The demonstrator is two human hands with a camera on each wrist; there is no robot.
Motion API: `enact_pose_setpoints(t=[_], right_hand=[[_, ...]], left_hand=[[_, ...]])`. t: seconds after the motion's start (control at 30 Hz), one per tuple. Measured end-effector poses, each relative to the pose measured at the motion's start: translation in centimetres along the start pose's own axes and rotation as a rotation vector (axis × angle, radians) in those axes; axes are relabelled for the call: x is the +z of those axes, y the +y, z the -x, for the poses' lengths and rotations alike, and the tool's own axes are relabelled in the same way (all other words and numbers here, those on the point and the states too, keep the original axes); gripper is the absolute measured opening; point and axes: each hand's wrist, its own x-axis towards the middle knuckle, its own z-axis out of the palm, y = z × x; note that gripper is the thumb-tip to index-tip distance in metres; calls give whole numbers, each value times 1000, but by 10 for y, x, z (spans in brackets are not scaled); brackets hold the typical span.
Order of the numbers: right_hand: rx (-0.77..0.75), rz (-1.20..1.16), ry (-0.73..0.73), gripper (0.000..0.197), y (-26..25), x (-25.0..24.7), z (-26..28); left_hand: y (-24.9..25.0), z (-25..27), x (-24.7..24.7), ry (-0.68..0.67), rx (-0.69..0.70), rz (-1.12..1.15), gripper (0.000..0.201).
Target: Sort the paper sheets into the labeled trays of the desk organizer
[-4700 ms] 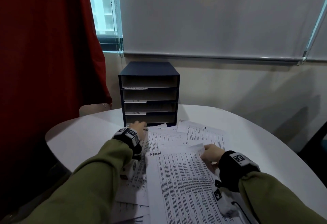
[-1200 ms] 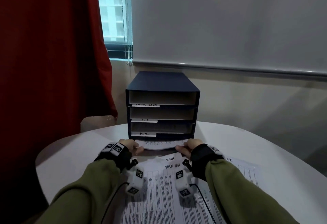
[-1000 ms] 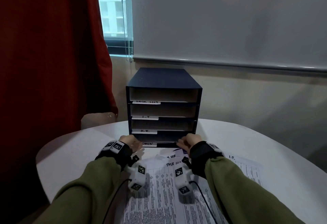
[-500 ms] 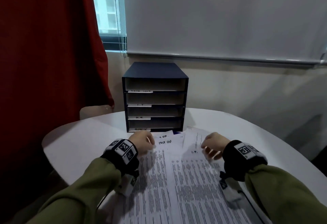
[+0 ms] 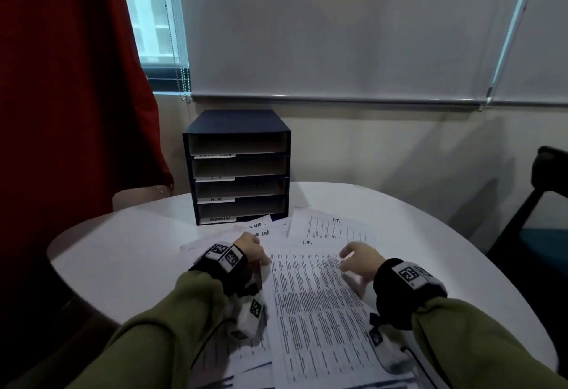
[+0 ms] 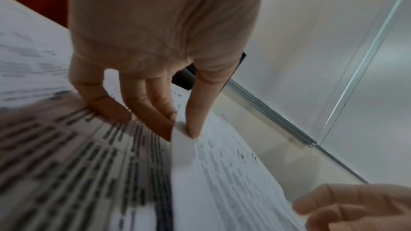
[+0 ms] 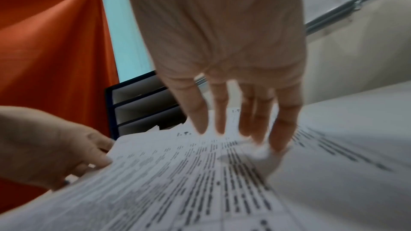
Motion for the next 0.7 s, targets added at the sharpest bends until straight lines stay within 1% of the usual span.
enact_pose_setpoints(t=[0.03, 0.07, 0.1, 0.13, 0.2, 0.23, 0.3, 0.33, 0.37, 0.43, 0.47, 0.5, 0.57, 0.63, 0.7], right_hand=[[50, -20, 77, 39, 6, -4, -5], [108, -28, 113, 49, 11, -9, -8], [150, -58, 116, 52, 15, -13, -8], [175, -102, 97, 46, 19, -16, -10], [212, -205, 90, 18, 24, -21, -16], [224, -244, 125, 18, 28, -23, -21], [261, -253, 192, 29, 40, -27, -35], [276, -244, 225, 29, 42, -30, -35], [295, -269, 231, 28, 41, -33, -33], [280, -364, 173, 35, 37, -35, -27], [262, -396, 156, 38, 36, -34, -28], [240, -416, 174, 38, 37, -34, -29], [212, -453, 258, 33, 40, -34, -33], [183, -510, 297, 18, 39, -36, -32], [144, -625, 313, 17, 39, -41, -31]], left_hand=[[0, 1, 0, -8, 14, 31, 26], [-1, 2, 0, -23, 35, 64, 32], [-3, 4, 0, -41, 68, 89, 35], [-5, 5, 0, -60, 97, 103, 33], [-10, 6, -1, -70, 135, 109, 25], [-13, 7, -1, -78, 144, 108, 23], [-19, 6, -2, -128, 143, 126, 21], [-22, 6, -2, -158, 141, 133, 20], [-26, 5, -2, -171, 141, 132, 21], [-28, 4, -3, -184, 134, 131, 28], [-28, 4, -2, -180, 138, 130, 28], [-26, 6, -2, -173, 145, 131, 24], [-24, 7, -1, -167, 149, 146, 23], [-23, 8, -1, -182, 148, 153, 25], [-21, 9, -2, -205, 152, 158, 25]])
